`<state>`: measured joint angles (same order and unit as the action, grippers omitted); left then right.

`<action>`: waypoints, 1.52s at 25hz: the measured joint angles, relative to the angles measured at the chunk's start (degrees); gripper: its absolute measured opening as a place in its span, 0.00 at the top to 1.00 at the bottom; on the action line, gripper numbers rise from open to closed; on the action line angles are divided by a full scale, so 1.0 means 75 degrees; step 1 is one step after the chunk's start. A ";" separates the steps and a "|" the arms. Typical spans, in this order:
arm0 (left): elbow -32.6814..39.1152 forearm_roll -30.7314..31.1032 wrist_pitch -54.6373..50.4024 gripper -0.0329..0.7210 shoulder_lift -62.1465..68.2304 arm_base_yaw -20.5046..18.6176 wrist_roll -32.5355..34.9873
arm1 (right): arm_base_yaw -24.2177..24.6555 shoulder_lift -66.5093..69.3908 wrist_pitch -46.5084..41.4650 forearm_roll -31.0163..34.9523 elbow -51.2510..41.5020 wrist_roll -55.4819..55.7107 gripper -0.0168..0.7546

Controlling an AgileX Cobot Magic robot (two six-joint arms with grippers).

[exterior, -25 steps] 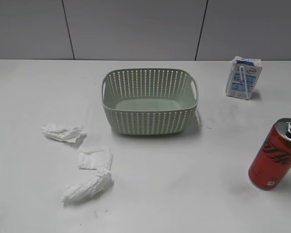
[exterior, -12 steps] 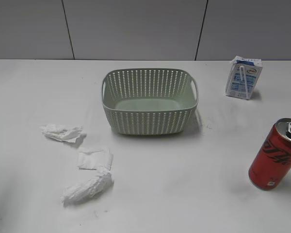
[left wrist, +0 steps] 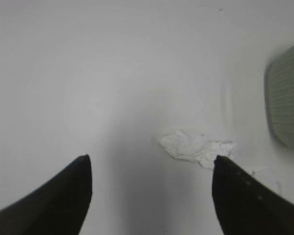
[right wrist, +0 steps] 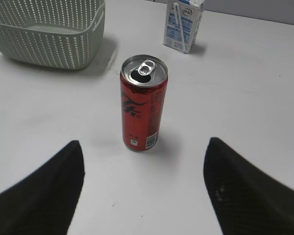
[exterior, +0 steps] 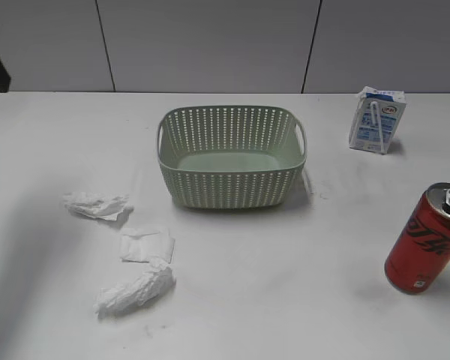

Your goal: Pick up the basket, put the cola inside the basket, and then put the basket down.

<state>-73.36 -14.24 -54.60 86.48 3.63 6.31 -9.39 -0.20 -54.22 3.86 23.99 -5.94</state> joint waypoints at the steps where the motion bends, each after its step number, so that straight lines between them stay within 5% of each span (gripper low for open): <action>1: -0.0271 -0.0006 -0.0124 0.19 0.0277 0.0150 0.0000 | 0.0000 0.0000 0.0000 0.0000 0.0000 0.0000 0.24; 17: -0.4346 0.1109 -0.1400 0.19 0.4340 0.3133 -0.2133 | 0.0000 0.0000 -0.0001 0.0006 0.0000 0.0000 0.24; 29: -0.5243 0.1302 -0.1467 0.20 0.6317 0.3436 -0.3202 | 0.0000 0.0000 -0.0001 0.0006 0.0000 0.0000 0.24; 33: -0.5269 0.1302 -0.1466 0.31 0.6422 0.3436 -0.3322 | 0.0000 0.0000 -0.0001 0.0006 0.0000 0.0000 0.24; 38: -0.5521 0.1295 -0.1659 0.68 0.6464 0.3436 -0.3375 | 0.0000 0.0000 0.0007 0.0006 0.0000 0.0000 0.24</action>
<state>-114.77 -4.52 -67.04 134.96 29.40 -19.00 -9.39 -0.20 -54.17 3.90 23.99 -5.94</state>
